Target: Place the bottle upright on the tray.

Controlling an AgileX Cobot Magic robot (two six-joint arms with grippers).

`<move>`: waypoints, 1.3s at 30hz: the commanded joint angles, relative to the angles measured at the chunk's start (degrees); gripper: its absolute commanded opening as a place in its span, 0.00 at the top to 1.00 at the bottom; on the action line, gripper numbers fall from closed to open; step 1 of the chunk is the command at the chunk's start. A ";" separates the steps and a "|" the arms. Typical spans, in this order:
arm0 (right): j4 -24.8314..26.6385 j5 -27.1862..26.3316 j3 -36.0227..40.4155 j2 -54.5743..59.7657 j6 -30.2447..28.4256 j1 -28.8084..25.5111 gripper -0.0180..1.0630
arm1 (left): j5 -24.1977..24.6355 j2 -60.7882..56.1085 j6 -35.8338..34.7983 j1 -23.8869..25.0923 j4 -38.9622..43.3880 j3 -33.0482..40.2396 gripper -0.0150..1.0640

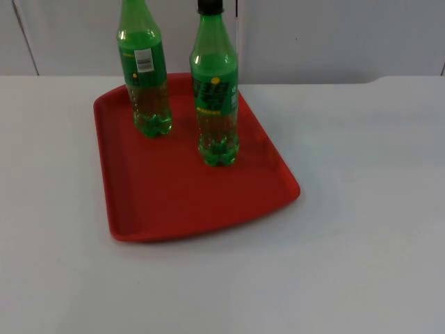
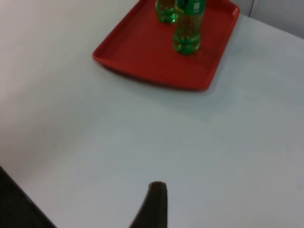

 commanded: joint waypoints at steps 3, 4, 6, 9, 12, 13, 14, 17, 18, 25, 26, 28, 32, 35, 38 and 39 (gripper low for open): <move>0.50 -0.53 0.29 -0.15 1.08 -0.09 0.28 | -0.17 -0.20 -0.02 -0.40 -0.66 0.26 0.21; 0.50 -0.53 0.29 -0.15 1.08 -0.09 0.28 | -0.17 -0.20 -0.02 -0.40 -0.66 0.26 0.21; -0.05 -0.53 0.29 -0.15 2.94 -0.09 0.28 | -0.17 -0.20 -0.02 -0.40 -0.66 0.26 0.21; -0.43 -0.53 0.29 -0.15 3.01 -0.09 0.28 | -0.17 -0.20 -0.02 -0.40 -0.66 0.26 0.21; -0.43 -0.53 0.29 -0.15 3.01 -0.09 0.28 | -0.17 -0.20 -0.02 -0.40 -0.66 0.26 0.21; -0.43 -0.53 0.29 -0.15 3.01 -0.09 0.28 | -0.17 -0.20 -0.02 -0.40 -0.66 0.26 0.21; -0.43 -0.53 0.29 -0.15 3.01 -0.09 0.28 | -0.17 -0.20 -0.02 -0.40 -0.66 0.26 0.21; -0.43 -0.53 0.29 -0.15 2.56 -0.09 0.28 | -0.17 -0.20 -0.02 -0.40 -0.66 0.26 0.21; -0.43 -0.53 0.29 -0.15 2.11 -0.09 0.28 | -0.17 -0.20 -0.02 -0.40 -0.66 0.26 0.21; -0.43 -0.53 0.29 -0.15 1.08 -0.09 0.08 | -0.17 -0.20 -0.02 -0.40 -0.66 0.26 0.21; -0.43 -0.53 0.29 -0.15 1.08 -0.09 0.08 | -0.17 -0.20 -0.02 -0.40 -0.66 0.26 0.21; -0.43 -0.53 0.29 -0.15 1.08 -0.09 0.01 | -0.17 -0.20 -0.02 -0.40 -0.66 0.26 0.21; -0.43 -0.53 0.29 -0.15 1.08 -0.09 0.01 | -0.17 -0.20 -0.02 -0.40 -0.66 0.26 0.21; -0.43 -0.53 0.29 -0.15 1.08 -0.09 0.01 | -0.17 -0.20 -0.02 -0.40 -0.66 0.26 0.21; -0.43 -0.53 0.29 -0.15 1.08 -0.09 0.01 | -0.17 -0.20 -0.02 -0.40 -0.66 0.26 0.21; -0.43 -0.53 0.29 -0.15 1.08 -0.09 0.01 | -0.17 -0.20 -0.02 -0.40 -0.66 0.26 0.21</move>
